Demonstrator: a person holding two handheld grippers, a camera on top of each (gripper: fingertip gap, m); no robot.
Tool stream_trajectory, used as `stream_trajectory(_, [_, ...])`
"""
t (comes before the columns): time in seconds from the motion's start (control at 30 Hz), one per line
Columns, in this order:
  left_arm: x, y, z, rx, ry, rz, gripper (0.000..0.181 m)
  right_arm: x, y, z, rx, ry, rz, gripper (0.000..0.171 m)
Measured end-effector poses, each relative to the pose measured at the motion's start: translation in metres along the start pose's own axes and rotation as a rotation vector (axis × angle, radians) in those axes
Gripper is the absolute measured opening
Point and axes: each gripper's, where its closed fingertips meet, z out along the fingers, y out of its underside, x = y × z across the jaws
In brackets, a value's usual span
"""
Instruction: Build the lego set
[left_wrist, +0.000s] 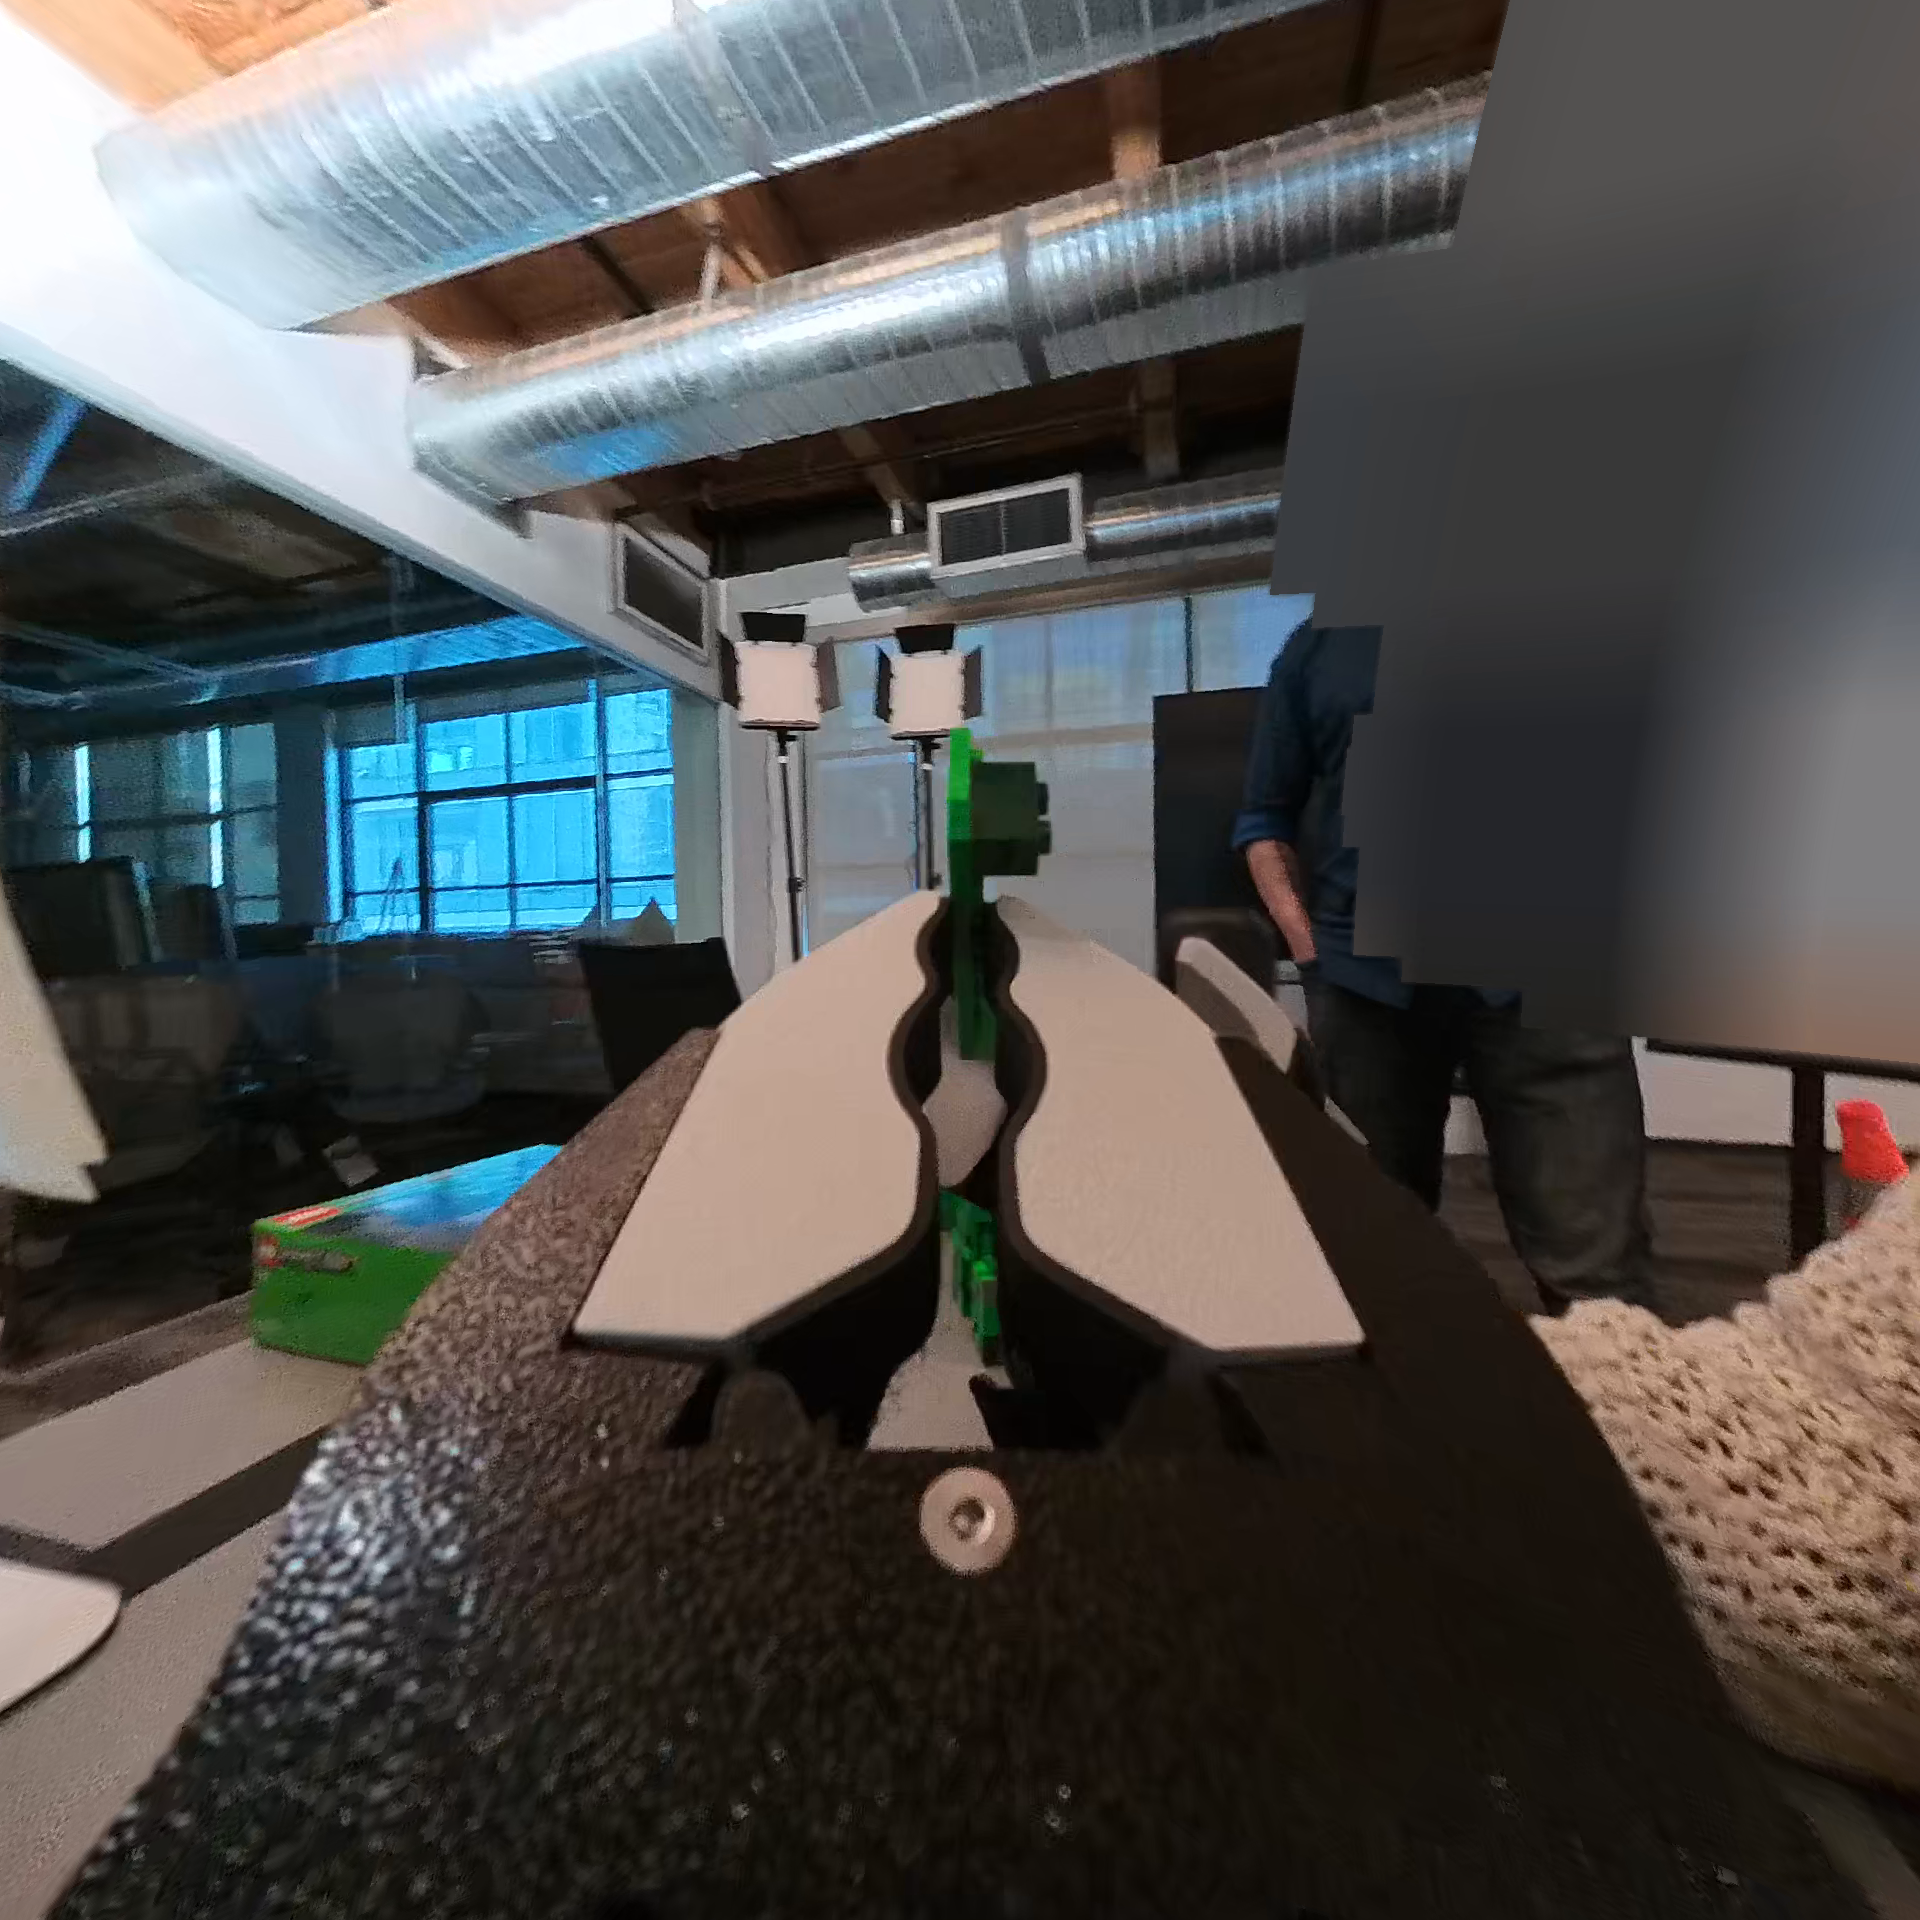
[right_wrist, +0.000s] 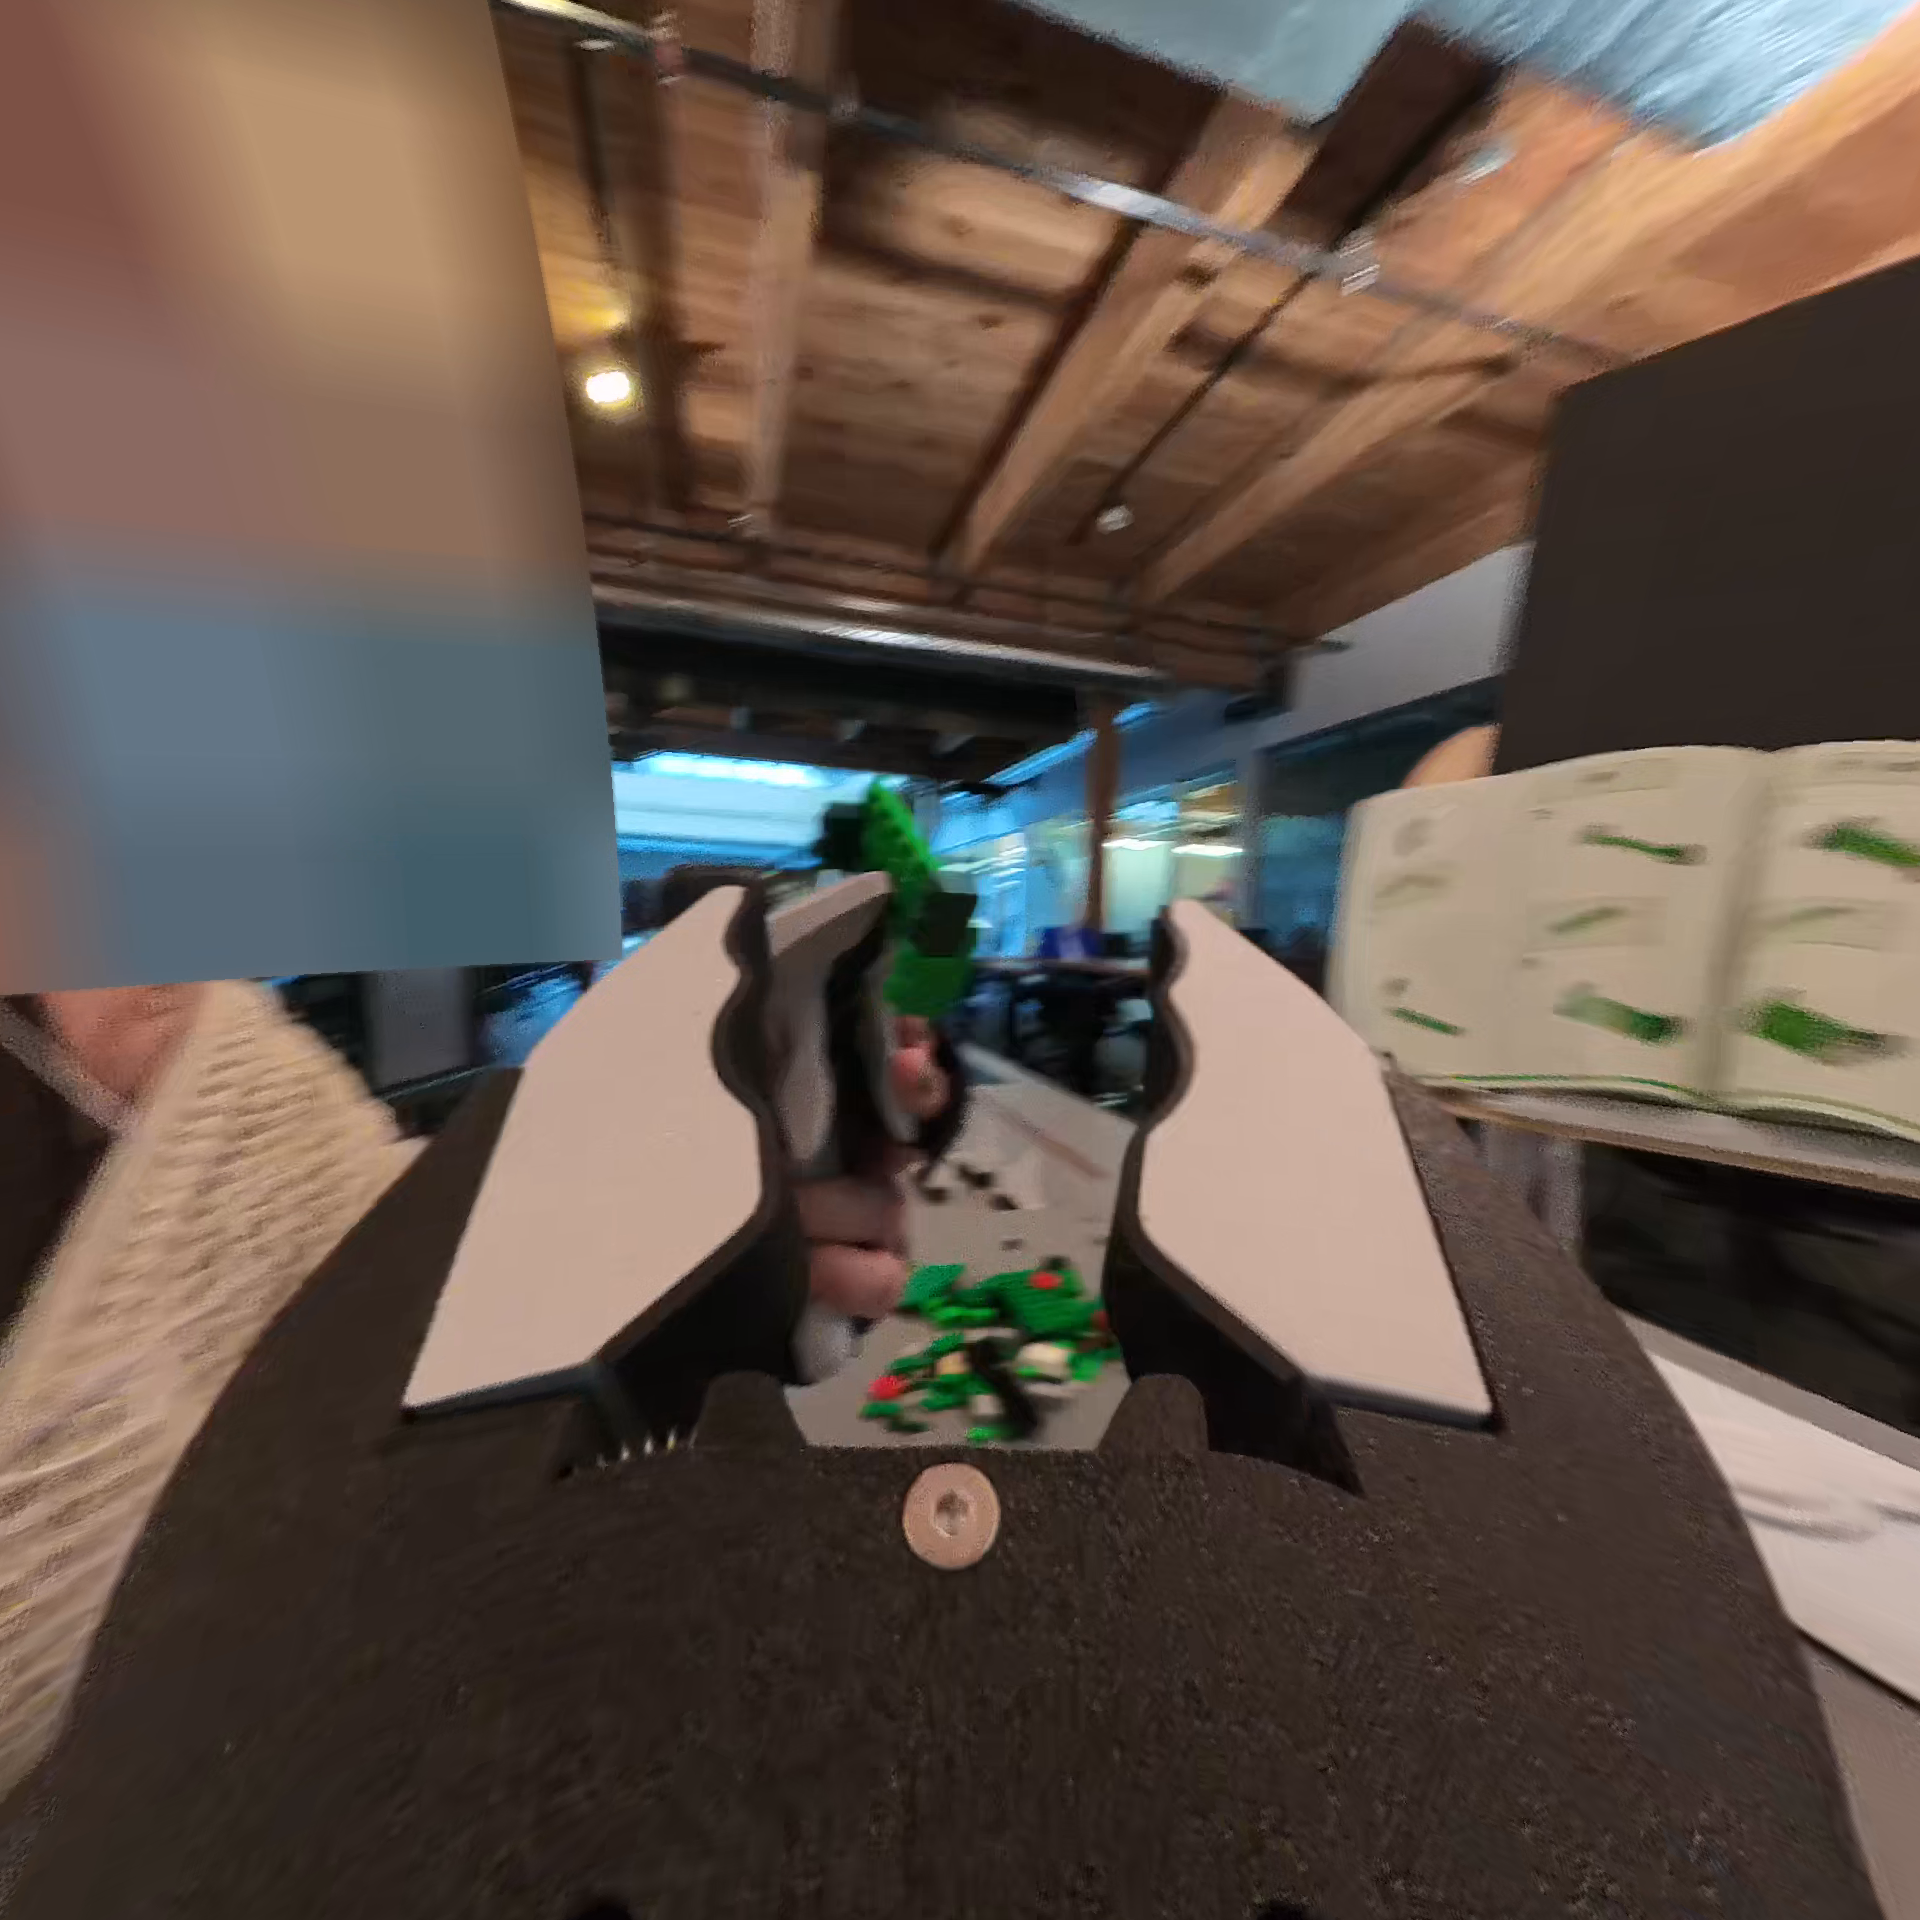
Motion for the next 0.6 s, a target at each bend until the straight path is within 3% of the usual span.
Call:
stream_trajectory(0.07, [-0.017,0.000,-0.004,0.015,-0.069,-0.050,0.004,0.030,-0.002,-0.017,0.044,0.170,-0.074,0.072])
stream_trajectory(0.27, [-0.069,0.015,-0.022,0.039,-0.262,-0.302,0.004,0.116,0.044,-0.086,-0.111,0.706,-0.297,0.032])
stream_trajectory(0.4, [-0.098,0.044,-0.034,-0.004,-0.343,-0.483,0.004,0.123,0.075,-0.090,-0.236,0.695,-0.293,0.001])
stream_trajectory(0.5, [-0.109,0.070,-0.038,-0.078,-0.309,-0.627,0.004,0.117,0.075,-0.087,-0.246,0.663,-0.313,0.000])
stream_trajectory(0.6, [-0.105,0.085,-0.038,-0.131,-0.164,-0.795,0.004,0.115,0.072,-0.088,-0.232,0.655,-0.323,0.000])
